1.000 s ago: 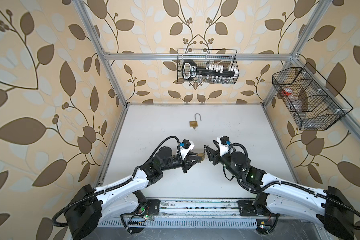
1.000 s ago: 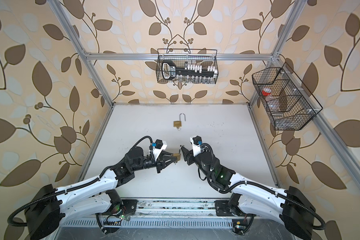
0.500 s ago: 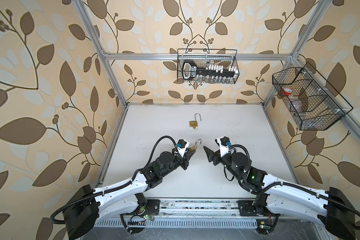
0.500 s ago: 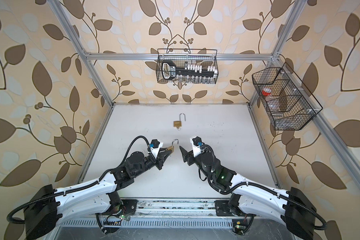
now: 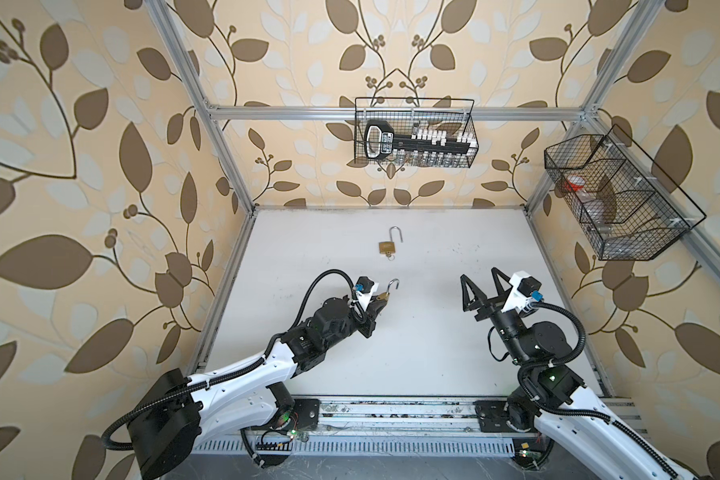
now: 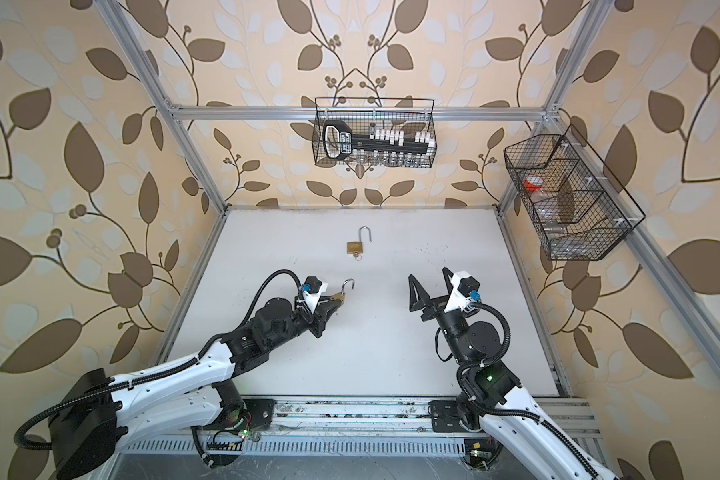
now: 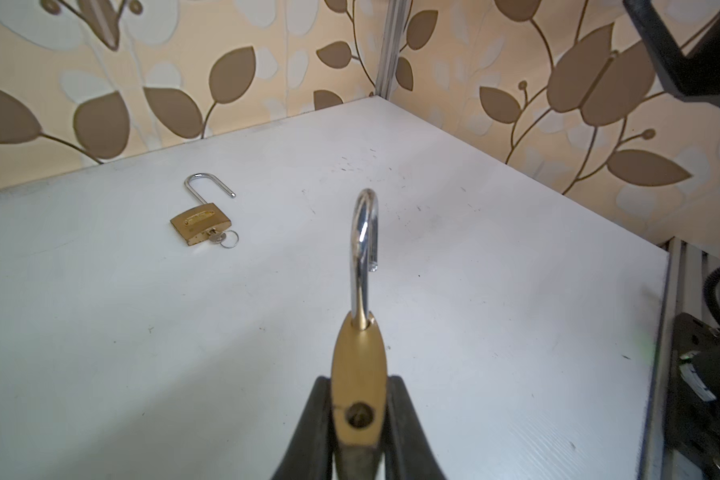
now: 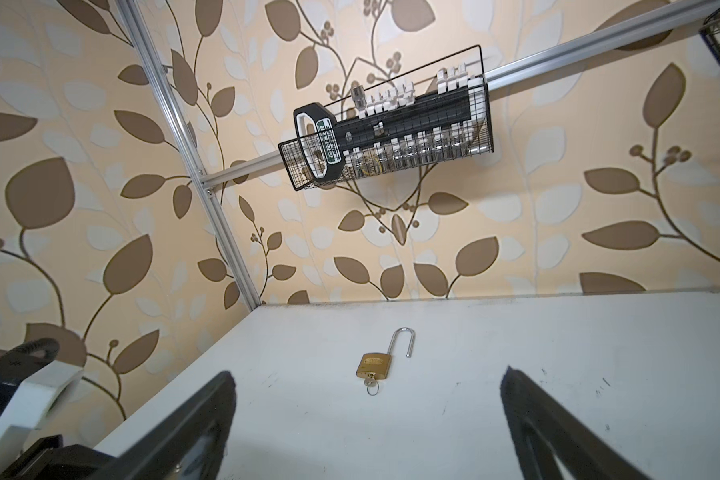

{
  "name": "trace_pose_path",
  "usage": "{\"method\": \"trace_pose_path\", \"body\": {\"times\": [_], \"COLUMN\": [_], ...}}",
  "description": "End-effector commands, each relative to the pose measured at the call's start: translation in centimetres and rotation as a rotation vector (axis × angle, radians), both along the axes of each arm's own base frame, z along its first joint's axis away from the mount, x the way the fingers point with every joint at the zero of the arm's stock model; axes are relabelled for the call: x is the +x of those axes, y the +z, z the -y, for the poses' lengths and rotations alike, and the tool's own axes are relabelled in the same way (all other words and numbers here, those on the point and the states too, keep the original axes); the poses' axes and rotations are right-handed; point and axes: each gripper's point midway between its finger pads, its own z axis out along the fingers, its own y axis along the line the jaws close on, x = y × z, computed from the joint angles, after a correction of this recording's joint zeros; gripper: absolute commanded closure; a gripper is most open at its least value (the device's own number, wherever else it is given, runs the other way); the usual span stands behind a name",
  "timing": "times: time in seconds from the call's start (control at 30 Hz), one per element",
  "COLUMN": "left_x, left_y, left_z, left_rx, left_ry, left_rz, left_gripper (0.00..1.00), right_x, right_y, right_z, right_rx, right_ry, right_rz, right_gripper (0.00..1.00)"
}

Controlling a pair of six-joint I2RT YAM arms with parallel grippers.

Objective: Unlock with the key
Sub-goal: 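Carry the open padlock with the left gripper beside the other padlock and lower it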

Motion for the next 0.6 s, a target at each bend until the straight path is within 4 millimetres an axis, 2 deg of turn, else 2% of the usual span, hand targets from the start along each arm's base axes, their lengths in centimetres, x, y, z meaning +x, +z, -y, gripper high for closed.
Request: {"method": "trace_pose_path", "body": {"times": [0.0, 0.03, 0.13, 0.2, 0.3, 0.4, 0.57], "left_x": [0.4, 0.3, 0.5, 1.1, 2.2, 4.5, 10.3], "left_y": [5.0, 4.9, 4.6, 4.4, 4.9, 5.5, 5.3], "left_z": [1.1, 1.3, 1.3, 0.9, 0.6, -0.4, -2.7], "left_rx": [-0.079, -0.062, -0.017, -0.004, -0.075, -0.132, -0.221], "left_ry": [-0.049, -0.062, -0.062, -0.029, -0.031, 0.026, 0.14], "left_rz": [0.077, 0.064, 0.031, 0.007, -0.089, -0.21, -0.431], "left_gripper": [1.0, 1.0, 1.0, 1.0, 1.0, 1.0, 1.0], "right_x": [-0.8, -1.2, -1.9, -1.4, -2.1, -2.3, -1.9], "right_y": [-2.0, -2.7, -2.5, -3.2, -3.4, -3.3, -4.0], "right_z": [-3.4, -4.6, -6.2, -5.5, -5.3, -5.3, -5.7], "right_rx": [-0.066, -0.077, -0.072, -0.086, -0.061, -0.062, -0.066], "right_ry": [0.196, 0.266, 0.364, 0.31, 0.335, 0.338, 0.35], "right_rz": [-0.059, -0.026, 0.054, 0.047, 0.096, 0.111, 0.095], "right_gripper": [0.0, 0.0, 0.0, 0.0, 0.0, 0.0, 0.0]}}
